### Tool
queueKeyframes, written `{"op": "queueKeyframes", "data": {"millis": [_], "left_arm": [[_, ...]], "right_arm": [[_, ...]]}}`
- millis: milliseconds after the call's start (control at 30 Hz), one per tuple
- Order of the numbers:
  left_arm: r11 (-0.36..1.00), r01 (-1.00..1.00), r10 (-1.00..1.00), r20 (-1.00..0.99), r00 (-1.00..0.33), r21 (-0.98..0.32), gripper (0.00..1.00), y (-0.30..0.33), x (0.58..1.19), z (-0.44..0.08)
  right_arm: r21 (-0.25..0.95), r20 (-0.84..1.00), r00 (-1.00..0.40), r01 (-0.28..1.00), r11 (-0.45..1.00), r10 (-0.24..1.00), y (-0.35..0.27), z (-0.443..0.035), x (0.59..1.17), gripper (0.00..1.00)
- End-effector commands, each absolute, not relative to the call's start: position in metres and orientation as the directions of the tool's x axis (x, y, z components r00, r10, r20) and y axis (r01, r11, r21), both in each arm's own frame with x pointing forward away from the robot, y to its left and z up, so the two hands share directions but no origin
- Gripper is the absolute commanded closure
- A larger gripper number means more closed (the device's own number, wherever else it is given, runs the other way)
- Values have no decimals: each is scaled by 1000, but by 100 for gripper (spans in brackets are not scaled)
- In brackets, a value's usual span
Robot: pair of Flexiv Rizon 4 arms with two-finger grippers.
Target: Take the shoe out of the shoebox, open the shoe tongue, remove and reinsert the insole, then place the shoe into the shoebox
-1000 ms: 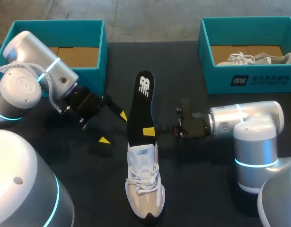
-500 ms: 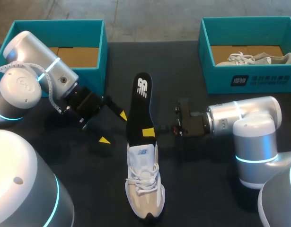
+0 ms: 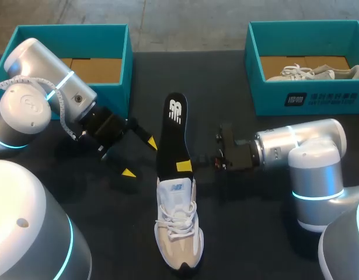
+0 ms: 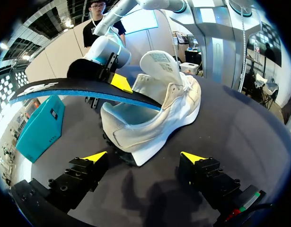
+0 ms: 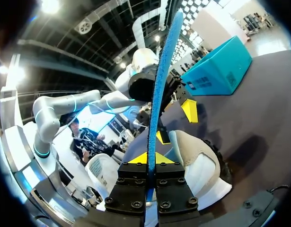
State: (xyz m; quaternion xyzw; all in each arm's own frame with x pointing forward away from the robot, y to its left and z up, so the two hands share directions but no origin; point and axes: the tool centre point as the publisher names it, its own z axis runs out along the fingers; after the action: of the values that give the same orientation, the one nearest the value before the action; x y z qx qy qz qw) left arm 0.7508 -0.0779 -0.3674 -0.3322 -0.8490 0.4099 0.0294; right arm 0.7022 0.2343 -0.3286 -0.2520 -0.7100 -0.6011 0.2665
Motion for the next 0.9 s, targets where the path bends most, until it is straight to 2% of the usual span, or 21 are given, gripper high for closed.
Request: {"op": "queueKeyframes", "data": {"millis": [33, 900], "left_arm": [[446, 541, 590, -220, -777, -713, 0, -79, 751, -367], [446, 541, 590, -220, -777, -713, 0, -79, 751, -367]], "right_arm": [[716, 685, -728, 681, 155, 32, 237, -332, 702, 100], [702, 700, -714, 694, 160, 28, 237, -336, 693, 100]]}}
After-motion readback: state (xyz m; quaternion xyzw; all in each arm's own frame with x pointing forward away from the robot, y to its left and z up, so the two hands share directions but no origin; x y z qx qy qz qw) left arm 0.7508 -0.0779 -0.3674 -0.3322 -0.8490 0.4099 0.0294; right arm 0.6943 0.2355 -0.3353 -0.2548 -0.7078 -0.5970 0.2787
